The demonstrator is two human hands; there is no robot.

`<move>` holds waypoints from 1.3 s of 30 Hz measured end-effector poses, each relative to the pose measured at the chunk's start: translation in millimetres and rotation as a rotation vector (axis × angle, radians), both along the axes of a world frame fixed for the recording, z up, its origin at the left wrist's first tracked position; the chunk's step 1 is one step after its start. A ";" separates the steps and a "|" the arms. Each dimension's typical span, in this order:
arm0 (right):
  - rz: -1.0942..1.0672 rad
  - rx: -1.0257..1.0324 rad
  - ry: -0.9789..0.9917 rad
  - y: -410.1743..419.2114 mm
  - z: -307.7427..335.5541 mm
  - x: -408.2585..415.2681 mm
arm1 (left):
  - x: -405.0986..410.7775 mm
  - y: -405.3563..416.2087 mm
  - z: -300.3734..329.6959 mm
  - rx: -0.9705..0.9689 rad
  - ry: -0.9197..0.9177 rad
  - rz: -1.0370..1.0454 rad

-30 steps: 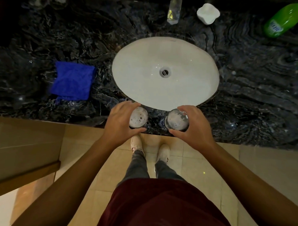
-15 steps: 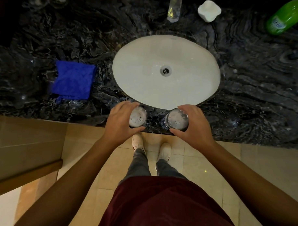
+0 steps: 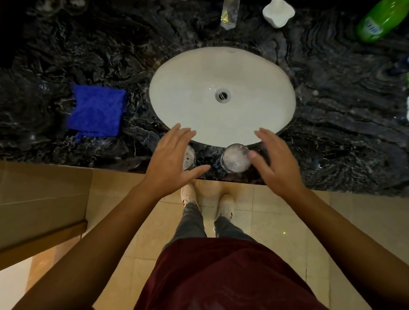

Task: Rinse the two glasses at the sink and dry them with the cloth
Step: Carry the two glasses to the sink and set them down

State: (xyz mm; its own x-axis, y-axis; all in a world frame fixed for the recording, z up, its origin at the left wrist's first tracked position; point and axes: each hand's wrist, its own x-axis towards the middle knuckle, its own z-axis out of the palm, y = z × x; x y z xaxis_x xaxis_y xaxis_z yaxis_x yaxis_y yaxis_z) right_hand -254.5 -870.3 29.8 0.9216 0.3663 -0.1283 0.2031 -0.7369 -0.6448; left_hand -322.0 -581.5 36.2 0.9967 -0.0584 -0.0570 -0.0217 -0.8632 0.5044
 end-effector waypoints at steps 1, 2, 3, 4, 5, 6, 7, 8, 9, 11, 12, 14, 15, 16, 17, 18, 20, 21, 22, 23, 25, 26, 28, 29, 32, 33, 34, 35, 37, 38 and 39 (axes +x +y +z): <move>-0.043 -0.051 -0.045 -10.3 -4.6 3.8 | 3.1 -7.1 3.1 0.000 0.002 -0.027; -0.084 -0.122 -0.084 -21.5 -11.2 7.7 | 6.4 -14.8 4.7 0.005 -0.001 -0.055; -0.112 -0.198 -0.112 -32.9 -20.1 11.3 | 10.3 -22.9 5.6 0.011 -0.006 -0.084; -0.125 -0.271 -0.129 -44.0 -29.5 14.1 | 14.4 -31.3 6.2 0.014 -0.003 -0.114; -0.119 -0.337 -0.137 -53.8 -38.3 16.1 | 18.4 -39.6 6.7 0.016 0.013 -0.145; -0.102 -0.392 -0.137 -62.2 -45.9 17.3 | 22.5 -47.5 7.1 0.017 0.034 -0.174; -0.083 -0.435 -0.134 -69.3 -51.9 17.9 | 26.7 -55.0 7.4 0.018 0.053 -0.198; -0.065 -0.465 -0.129 -75.3 -56.8 17.8 | 30.5 -62.3 7.5 0.021 0.069 -0.217; -0.050 -0.483 -0.125 -80.1 -60.8 16.8 | 33.7 -69.2 7.6 0.025 0.088 -0.229; -0.048 -0.492 -0.113 -85.4 -67.5 14.5 | 39.0 -80.4 6.0 0.042 0.134 -0.243; -0.059 -0.487 -0.105 -88.4 -70.7 14.1 | 41.5 -86.9 4.7 0.062 0.158 -0.248; -0.072 -0.479 -0.115 -86.3 -77.7 11.3 | 42.6 -91.1 1.6 0.114 0.199 -0.258; -0.075 -0.485 -0.124 -85.4 -81.1 10.8 | 42.9 -92.2 -0.2 0.141 0.219 -0.266; -0.074 -0.499 -0.137 -86.6 -84.2 10.6 | 43.5 -94.4 -1.9 0.161 0.247 -0.273; -0.070 -0.517 -0.149 -87.9 -86.8 10.3 | 43.4 -96.6 -3.0 0.171 0.273 -0.271; -0.069 -0.528 -0.160 -89.2 -88.8 10.1 | 42.9 -98.1 -4.3 0.174 0.291 -0.260; -0.068 -0.533 -0.180 -90.9 -92.1 10.6 | 42.2 -100.6 -4.8 0.175 0.281 -0.239; -0.070 -0.532 -0.185 -91.3 -93.5 10.9 | 42.0 -101.9 -4.9 0.163 0.259 -0.231; -0.073 -0.532 -0.189 -91.4 -94.6 11.1 | 42.0 -103.1 -5.5 0.134 0.245 -0.213; -0.078 -0.532 -0.194 -91.3 -95.5 11.4 | 42.1 -105.0 -5.2 0.086 0.250 -0.177; -0.086 -0.524 -0.193 -91.2 -96.0 11.6 | 41.9 -106.7 -5.6 -0.037 0.301 -0.070; -0.087 -0.521 -0.193 -91.4 -95.7 11.1 | 42.3 -107.3 -5.2 -0.091 0.326 -0.031; -0.084 -0.512 -0.203 -91.7 -95.8 10.3 | 45.1 -104.9 -3.0 -0.179 0.357 0.001; -0.085 -0.505 -0.203 -91.8 -96.3 10.1 | 47.4 -103.0 0.4 -0.231 0.366 0.010; -0.088 -0.499 -0.203 -90.8 -97.2 10.6 | 57.7 -94.3 14.5 -0.384 0.362 0.054; -0.091 -0.491 -0.202 -90.1 -97.0 11.2 | 62.1 -91.5 19.7 -0.446 0.361 0.078; -0.095 -0.483 -0.204 -89.7 -96.4 12.7 | 66.8 -89.4 24.0 -0.522 0.358 0.103; -0.102 -0.475 -0.204 -89.3 -95.6 13.8 | 71.1 -88.0 27.7 -0.607 0.354 0.131; -0.113 -0.470 -0.204 -88.0 -93.9 13.9 | 80.2 -85.3 33.0 -0.756 0.320 0.195; -0.116 -0.472 -0.204 -87.4 -93.3 13.5 | 85.8 -83.8 35.2 -0.809 0.295 0.231; -0.119 -0.472 -0.206 -86.9 -92.6 13.4 | 92.3 -81.5 37.0 -0.848 0.272 0.270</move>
State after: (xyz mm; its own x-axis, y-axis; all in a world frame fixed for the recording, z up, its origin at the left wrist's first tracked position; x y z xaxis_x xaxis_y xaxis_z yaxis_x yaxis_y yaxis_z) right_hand -241.0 -957.1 -62.8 0.9768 0.2035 -0.0659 0.1877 -0.9631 -0.1930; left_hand -229.7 -662.9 73.3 0.9412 0.0448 -0.3350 0.3377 -0.1619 0.9272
